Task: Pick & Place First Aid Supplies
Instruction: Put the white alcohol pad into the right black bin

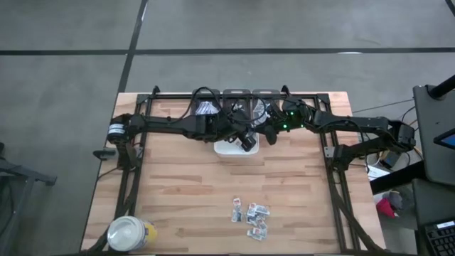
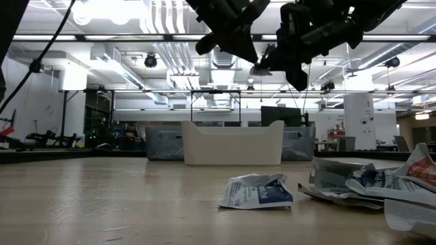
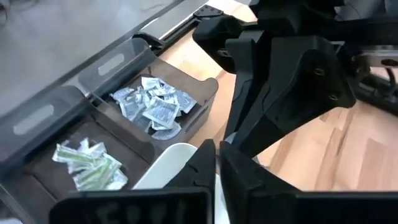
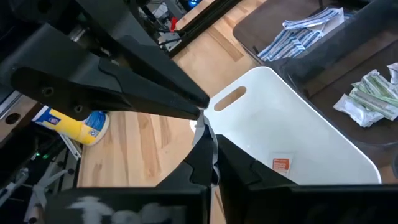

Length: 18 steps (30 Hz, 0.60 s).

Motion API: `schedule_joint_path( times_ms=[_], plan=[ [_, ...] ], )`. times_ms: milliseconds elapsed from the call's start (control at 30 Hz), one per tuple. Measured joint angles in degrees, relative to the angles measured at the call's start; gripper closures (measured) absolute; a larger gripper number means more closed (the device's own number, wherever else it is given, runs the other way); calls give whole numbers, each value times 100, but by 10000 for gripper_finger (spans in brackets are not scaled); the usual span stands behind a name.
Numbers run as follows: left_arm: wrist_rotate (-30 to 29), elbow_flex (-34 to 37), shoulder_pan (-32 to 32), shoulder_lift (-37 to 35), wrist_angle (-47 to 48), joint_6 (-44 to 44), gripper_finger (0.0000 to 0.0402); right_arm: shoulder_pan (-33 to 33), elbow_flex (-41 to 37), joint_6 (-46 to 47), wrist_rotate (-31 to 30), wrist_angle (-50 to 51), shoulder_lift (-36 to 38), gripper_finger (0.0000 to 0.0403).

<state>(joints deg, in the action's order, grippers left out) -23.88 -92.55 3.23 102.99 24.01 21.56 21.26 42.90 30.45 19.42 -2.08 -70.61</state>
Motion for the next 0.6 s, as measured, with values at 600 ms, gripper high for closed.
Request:
schedule_joint_path(
  times_ms=[600],
  plan=[
    [-1143, 304, 263, -570, 1510, -988, 294, 932, -5, -92, -1060, 692, -2, 394]
  ],
)
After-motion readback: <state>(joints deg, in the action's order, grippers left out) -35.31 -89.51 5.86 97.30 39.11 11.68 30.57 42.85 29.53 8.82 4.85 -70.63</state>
